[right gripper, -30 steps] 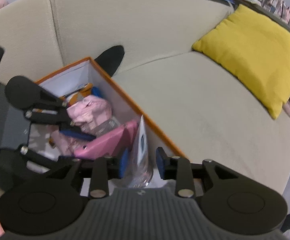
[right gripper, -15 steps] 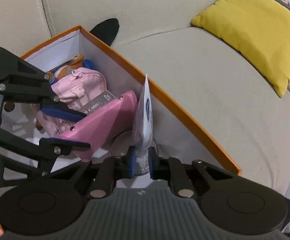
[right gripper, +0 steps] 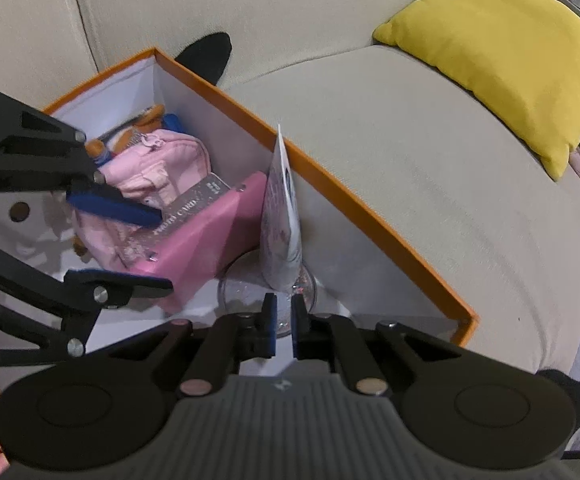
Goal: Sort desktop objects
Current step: 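Lower the mirror and tube onto the box floor and open both tools, then withdraw both tools from the box back to the remaining items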
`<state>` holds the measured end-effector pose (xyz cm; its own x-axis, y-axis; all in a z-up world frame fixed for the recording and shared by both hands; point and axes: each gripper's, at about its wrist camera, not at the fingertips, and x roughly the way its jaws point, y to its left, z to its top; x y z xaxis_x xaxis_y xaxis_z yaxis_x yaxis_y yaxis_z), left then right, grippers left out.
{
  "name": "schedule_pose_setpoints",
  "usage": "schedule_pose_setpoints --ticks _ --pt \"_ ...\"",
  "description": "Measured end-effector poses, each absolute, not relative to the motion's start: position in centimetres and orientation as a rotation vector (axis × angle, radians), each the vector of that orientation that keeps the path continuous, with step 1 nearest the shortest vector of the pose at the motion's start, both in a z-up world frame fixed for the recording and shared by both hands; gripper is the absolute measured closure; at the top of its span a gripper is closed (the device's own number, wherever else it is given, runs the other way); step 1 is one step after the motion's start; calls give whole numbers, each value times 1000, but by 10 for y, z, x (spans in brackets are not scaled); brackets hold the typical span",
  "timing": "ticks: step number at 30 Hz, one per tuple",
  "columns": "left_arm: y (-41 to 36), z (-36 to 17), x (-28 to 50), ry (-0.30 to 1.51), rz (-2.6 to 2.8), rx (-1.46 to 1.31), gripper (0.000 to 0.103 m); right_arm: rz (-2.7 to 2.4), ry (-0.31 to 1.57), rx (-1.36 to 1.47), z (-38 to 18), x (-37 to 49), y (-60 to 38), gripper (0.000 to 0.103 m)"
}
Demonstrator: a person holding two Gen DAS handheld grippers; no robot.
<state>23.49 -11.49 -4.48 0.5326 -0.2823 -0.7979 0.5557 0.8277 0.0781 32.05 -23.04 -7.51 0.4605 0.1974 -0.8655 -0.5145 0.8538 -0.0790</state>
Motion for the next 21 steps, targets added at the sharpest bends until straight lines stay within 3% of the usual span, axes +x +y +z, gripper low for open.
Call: schedule_pose_setpoints --ticks 7,16,18,20,21 --pt "-102 -3 195 753 -488 261 49 450 917 -317 -53 281 -228 96" --pt "-69 35 103 635 -413 162 49 465 673 -187 -29 187 -223 95" --pt "-63 36 87 645 -392 146 49 479 655 -154 -29 167 -218 90" --pt "-58 36 72 657 -367 147 49 490 646 -130 -29 149 -212 70" --pt "-57 35 67 665 -357 151 49 487 643 -127 -30 141 -209 66"
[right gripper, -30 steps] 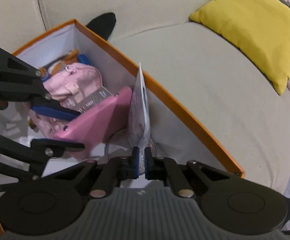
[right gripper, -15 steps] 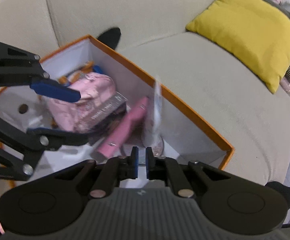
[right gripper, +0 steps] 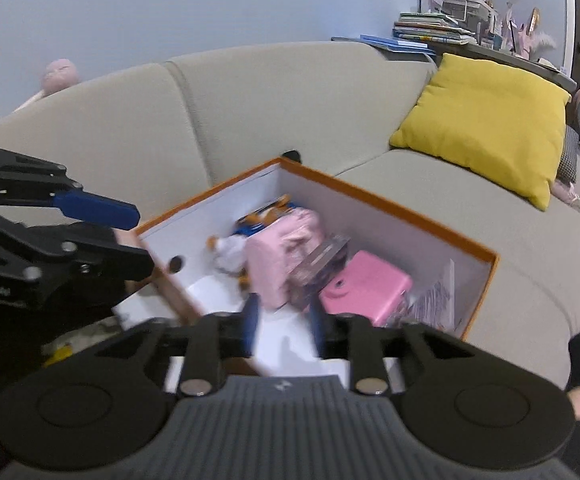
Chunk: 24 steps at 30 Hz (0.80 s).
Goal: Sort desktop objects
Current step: 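Withdraw both tools from the box back to the remaining items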
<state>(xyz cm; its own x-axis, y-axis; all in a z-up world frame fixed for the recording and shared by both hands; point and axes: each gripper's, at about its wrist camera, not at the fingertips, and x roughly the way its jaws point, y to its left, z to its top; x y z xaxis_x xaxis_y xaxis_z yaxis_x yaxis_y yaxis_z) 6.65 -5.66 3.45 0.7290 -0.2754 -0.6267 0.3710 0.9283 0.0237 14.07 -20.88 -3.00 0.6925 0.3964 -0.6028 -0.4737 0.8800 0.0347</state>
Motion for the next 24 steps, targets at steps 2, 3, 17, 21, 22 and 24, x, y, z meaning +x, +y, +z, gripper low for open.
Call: schedule_pose_setpoints --ticks 2,3,17,21,22,24 --pt "-54 30 57 701 -345 157 49 482 632 -111 -35 123 -205 66" --pt "-50 28 53 720 -343 154 49 479 637 -98 -38 117 -203 66" --pt "-13 -20 1 937 -268 193 52 553 844 56 -116 59 -168 65" --pt "-12 -30 -13 968 -277 179 52 538 872 69 -120 58 -168 62" --pt "-13 -32 -14 973 -282 178 52 542 878 67 -121 57 -167 62" --pt "-14 -34 -15 984 -288 184 52 553 884 55 -120 51 -166 58"
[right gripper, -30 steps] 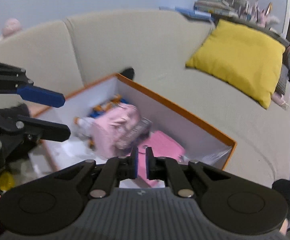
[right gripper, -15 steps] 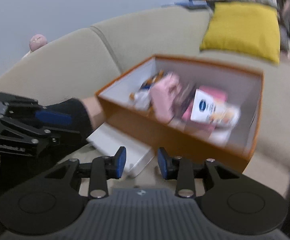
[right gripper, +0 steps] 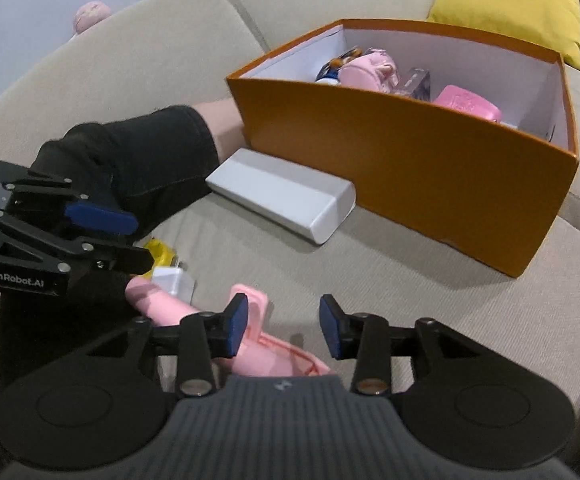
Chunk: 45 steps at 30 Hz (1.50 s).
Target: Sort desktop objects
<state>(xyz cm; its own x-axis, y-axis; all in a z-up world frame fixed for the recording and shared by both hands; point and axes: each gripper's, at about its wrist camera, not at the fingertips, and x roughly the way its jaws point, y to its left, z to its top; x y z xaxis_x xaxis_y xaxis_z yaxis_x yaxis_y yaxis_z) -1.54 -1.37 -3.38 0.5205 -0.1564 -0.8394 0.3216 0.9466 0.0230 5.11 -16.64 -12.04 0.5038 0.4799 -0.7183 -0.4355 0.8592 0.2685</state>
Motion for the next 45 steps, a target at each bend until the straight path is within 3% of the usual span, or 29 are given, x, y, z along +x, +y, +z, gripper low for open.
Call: schedule_pose_setpoints --ticks 8,17,24,31,36,45 --pt "-7 -37 -27 1026 -282 225 52 578 925 22 -128 47 -163 56" --pt "-24 -11 6 935 -327 229 52 482 826 13 -62 81 -205 57" --pt "-44 16 43 850 -395 242 54 334 873 -50 -37 151 -229 57" --pt "-63 26 95 824 -427 264 58 298 1012 -144 -60 224 -214 56" --pt "-68 15 127 845 -430 253 58 267 1115 -227 -90 264 -197 44" --pt "-59 2 146 851 -446 215 58 265 1197 -444 -129 296 -165 35"
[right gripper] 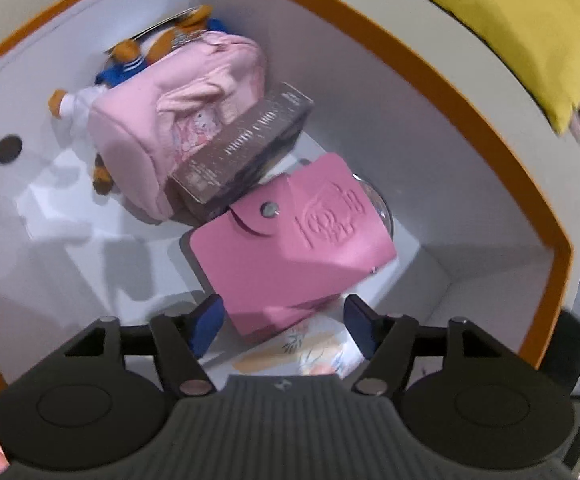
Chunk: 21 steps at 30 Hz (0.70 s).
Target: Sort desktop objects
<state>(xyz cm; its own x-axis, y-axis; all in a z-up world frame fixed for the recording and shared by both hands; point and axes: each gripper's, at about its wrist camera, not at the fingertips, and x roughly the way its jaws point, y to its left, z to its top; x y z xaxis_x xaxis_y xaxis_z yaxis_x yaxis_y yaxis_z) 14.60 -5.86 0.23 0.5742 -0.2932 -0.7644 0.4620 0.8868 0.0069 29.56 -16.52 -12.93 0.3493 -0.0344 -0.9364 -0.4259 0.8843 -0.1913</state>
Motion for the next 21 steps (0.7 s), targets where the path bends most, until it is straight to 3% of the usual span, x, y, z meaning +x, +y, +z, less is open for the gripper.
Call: schedule_pose_setpoints --ticks 2,5,8,9,13,15,21 --pt "-56 0 147 850 -445 209 58 274 1205 -454 -131 297 -163 40" --pt "-53 -1 149 845 -445 203 58 264 1191 -452 -126 301 -169 58" --pt "-51 -1 150 844 -449 190 58 261 1187 -416 -119 308 -180 63" --pt "-50 -1 150 843 -448 187 58 248 1171 -389 -117 310 -185 71" --pt "-49 -3 151 845 -443 177 58 218 1143 -379 -108 313 -193 70" --pt "-48 -3 150 843 -443 175 58 232 1141 -354 -100 310 -198 62" --pt "-44 -2 148 835 -445 164 58 285 1240 -367 -91 288 -206 61"
